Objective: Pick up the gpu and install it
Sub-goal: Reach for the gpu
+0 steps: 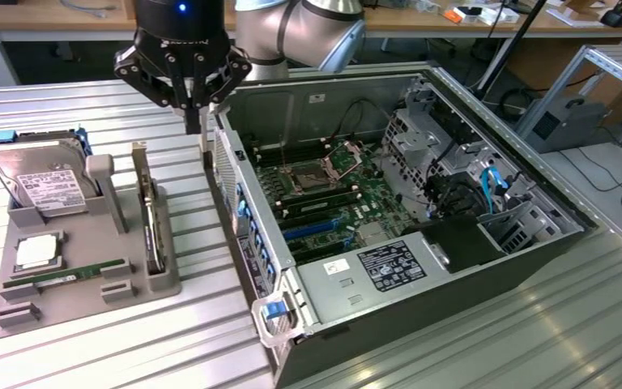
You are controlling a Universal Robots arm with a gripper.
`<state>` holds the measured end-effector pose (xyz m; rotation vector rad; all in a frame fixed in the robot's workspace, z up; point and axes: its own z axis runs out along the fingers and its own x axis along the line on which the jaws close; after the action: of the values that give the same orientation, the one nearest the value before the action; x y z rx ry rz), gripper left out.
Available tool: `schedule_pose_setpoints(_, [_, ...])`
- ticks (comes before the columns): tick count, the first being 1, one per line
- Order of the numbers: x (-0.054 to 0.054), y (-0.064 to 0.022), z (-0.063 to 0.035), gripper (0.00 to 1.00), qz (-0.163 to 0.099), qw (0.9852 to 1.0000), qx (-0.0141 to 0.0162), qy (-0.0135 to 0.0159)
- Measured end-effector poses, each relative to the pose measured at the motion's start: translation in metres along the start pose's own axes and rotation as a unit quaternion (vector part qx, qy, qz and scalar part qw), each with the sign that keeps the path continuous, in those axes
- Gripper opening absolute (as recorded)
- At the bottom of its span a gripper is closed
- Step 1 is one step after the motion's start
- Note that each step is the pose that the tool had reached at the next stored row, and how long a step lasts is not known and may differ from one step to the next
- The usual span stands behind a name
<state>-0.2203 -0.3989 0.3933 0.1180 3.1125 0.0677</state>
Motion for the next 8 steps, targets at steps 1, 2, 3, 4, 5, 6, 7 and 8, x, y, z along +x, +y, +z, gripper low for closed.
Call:
schedule_pose_setpoints(1, [0.0012,-0.0001,0.0000,0.11,0.000,1.0000,0.0000,0.0000])
schedule_pose_setpoints(2, [0.0024,-0.0002,-0.0001,0.11,0.000,1.0000,0.0000,0.0000])
schedule_pose_setpoints(3, [0.0034,-0.0003,-0.0001,0.11,0.000,1.0000,0.0000,0.0000])
schedule_pose_setpoints(4, [0.0040,-0.0003,-0.0001,0.11,0.000,1.0000,0.0000,0.0000])
schedule_pose_setpoints(5, [0.0045,-0.0003,-0.0001,0.11,0.000,1.0000,0.0000,0.0000])
schedule_pose_setpoints(6, [0.0058,-0.0004,-0.0002,0.11,0.000,1.0000,0.0000,0.0000])
schedule_pose_setpoints(7, [0.0071,-0.0005,-0.0002,0.11,0.000,1.0000,0.0000,0.0000])
schedule_pose_setpoints(8, [0.0083,-0.0006,-0.0003,0.11,0.000,1.0000,0.0000,0.0000])
